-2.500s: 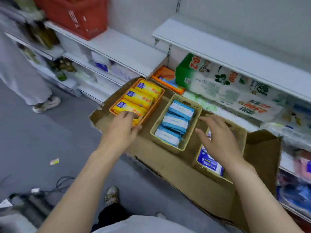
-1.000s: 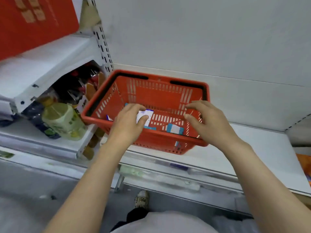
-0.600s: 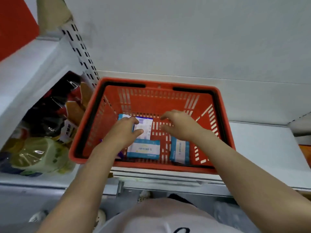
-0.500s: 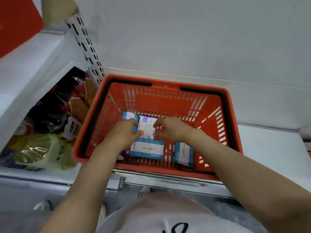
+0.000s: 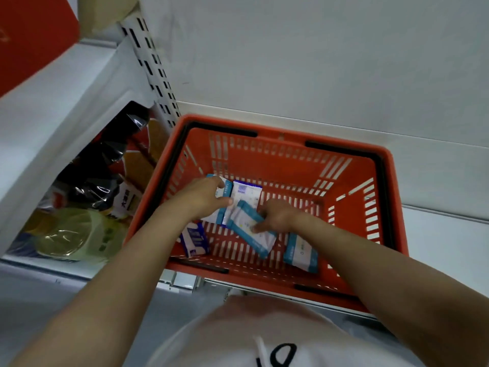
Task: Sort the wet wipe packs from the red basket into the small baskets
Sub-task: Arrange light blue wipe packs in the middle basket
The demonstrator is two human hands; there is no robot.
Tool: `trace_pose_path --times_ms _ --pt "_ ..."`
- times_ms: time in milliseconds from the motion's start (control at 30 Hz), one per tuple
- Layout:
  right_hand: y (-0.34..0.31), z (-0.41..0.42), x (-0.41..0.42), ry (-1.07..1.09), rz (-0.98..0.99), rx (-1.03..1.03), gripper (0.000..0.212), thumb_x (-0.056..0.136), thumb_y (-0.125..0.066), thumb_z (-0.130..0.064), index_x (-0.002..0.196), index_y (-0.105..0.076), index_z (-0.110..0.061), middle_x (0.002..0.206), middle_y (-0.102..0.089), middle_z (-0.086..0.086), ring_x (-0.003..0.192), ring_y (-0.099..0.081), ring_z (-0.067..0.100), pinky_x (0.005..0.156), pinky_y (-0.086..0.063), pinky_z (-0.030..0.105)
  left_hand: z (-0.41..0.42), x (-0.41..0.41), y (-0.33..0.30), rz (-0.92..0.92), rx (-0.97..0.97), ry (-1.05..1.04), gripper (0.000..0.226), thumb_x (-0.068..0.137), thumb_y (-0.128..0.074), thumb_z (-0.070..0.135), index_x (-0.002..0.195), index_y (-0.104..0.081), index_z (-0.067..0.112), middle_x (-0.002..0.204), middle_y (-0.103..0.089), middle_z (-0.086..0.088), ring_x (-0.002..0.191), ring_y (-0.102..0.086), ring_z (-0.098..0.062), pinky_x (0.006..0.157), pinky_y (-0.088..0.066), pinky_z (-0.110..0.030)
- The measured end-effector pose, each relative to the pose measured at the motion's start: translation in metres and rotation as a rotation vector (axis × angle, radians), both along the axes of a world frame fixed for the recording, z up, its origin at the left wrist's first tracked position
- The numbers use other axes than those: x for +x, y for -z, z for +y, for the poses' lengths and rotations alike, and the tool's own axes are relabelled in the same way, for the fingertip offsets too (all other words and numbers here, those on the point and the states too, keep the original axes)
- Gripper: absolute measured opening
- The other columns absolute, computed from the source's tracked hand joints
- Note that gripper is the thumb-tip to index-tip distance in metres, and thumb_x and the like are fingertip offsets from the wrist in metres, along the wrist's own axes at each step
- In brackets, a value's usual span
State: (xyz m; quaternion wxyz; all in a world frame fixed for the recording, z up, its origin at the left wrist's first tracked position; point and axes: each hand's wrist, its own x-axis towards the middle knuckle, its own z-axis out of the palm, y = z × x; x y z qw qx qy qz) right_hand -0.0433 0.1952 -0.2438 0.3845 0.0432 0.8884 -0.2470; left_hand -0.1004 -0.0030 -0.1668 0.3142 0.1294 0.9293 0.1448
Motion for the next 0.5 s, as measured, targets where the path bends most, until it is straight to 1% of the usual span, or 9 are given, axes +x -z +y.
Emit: trace_pose_path --times_ms 100,167,200,267,300,333,367,433,500 --pt "-0.029 0.029 0.001 0.209 0.062 -0.06 0.029 0.084 -0.071 -0.045 0.103 -0.065 -0.025 0.094 -0.067 -0.007 0.084 -0.064 0.01 0.063 -0.046 0.024 0.018 -0.015 0.017 -0.118 -0.004 -0.091 0.073 0.091 -0.058 0.053 0.148 -0.037 0.012 0.152 -0.04 -0.011 0.127 -0.049 -0.026 0.093 -0.04 -0.031" --pt "-0.044 0.044 0.009 0.349 0.103 -0.115 0.032 0.084 -0.073 -0.045 0.108 -0.065 -0.026 0.092 -0.067 -0.009 0.082 -0.065 0.008 0.061 -0.048 0.024 0.027 -0.019 0.032 -0.135 -0.053 -0.195 0.072 0.093 -0.057 0.051 0.144 -0.039 0.003 0.148 -0.043 -0.015 0.119 -0.051 -0.024 0.091 -0.041 -0.03" --pt "-0.049 0.05 0.014 0.401 0.118 -0.144 0.032 0.084 -0.074 -0.044 0.109 -0.065 -0.027 0.092 -0.067 -0.009 0.082 -0.066 0.008 0.062 -0.05 0.024 0.03 -0.02 0.04 -0.123 -0.038 -0.258 0.067 0.093 -0.059 0.048 0.139 -0.044 0.001 0.143 -0.048 -0.017 0.117 -0.053 -0.026 0.092 -0.043 -0.03" --pt "-0.058 0.059 0.023 0.456 0.137 -0.177 0.027 0.084 -0.074 -0.043 0.105 -0.064 -0.03 0.09 -0.068 -0.01 0.08 -0.068 0.008 0.061 -0.053 0.024 0.035 -0.022 0.058 -0.147 0.096 -0.412 0.045 0.091 -0.067 0.034 0.12 -0.054 0.002 0.126 -0.059 -0.018 0.107 -0.063 -0.029 0.091 -0.053 -0.034" --pt "-0.061 0.063 0.028 0.474 0.145 -0.18 0.024 0.083 -0.074 -0.044 0.1 -0.063 -0.032 0.09 -0.069 -0.011 0.079 -0.069 0.008 0.061 -0.053 0.024 0.036 -0.021 0.065 -0.158 0.12 -0.416 0.038 0.09 -0.069 0.03 0.113 -0.054 0.003 0.116 -0.063 -0.017 0.097 -0.066 -0.029 0.083 -0.057 -0.036" --pt "-0.065 0.066 0.032 0.489 0.156 -0.178 0.021 0.083 -0.075 -0.044 0.095 -0.062 -0.033 0.089 -0.069 -0.011 0.079 -0.069 0.009 0.062 -0.054 0.025 0.038 -0.019 0.068 -0.138 0.079 -0.364 0.041 0.09 -0.069 0.031 0.114 -0.052 0.004 0.108 -0.063 -0.014 0.091 -0.066 -0.026 0.073 -0.058 -0.035" --pt "-0.069 0.069 0.035 0.499 0.169 -0.175 0.019 0.083 -0.075 -0.044 0.091 -0.061 -0.034 0.09 -0.07 -0.01 0.08 -0.069 0.009 0.064 -0.056 0.027 0.039 -0.017 0.071 -0.071 -0.032 -0.252 0.048 0.09 -0.068 0.034 0.122 -0.049 0.005 0.11 -0.061 -0.013 0.094 -0.064 -0.026 0.071 -0.054 -0.032" --pt "-0.074 0.072 0.042 0.503 0.179 -0.159 0.017 0.083 -0.074 -0.043 0.09 -0.062 -0.033 0.09 -0.07 -0.009 0.081 -0.069 0.01 0.07 -0.058 0.031 0.039 -0.016 0.078 0.168 -0.176 -0.064 0.061 0.089 -0.068 0.035 0.139 -0.041 0.011 0.131 -0.052 -0.013 0.117 -0.052 -0.03 0.089 -0.048 -0.035" --pt "-0.077 0.073 0.046 0.486 0.157 -0.139 0.019 0.085 -0.073 -0.043 0.096 -0.064 -0.031 0.092 -0.07 -0.009 0.083 -0.069 0.01 0.073 -0.058 0.032 0.039 -0.019 0.081 0.245 -0.224 0.043 0.069 0.087 -0.069 0.037 0.144 -0.037 0.017 0.146 -0.037 -0.012 0.132 -0.035 -0.033 0.106 -0.038 -0.042"
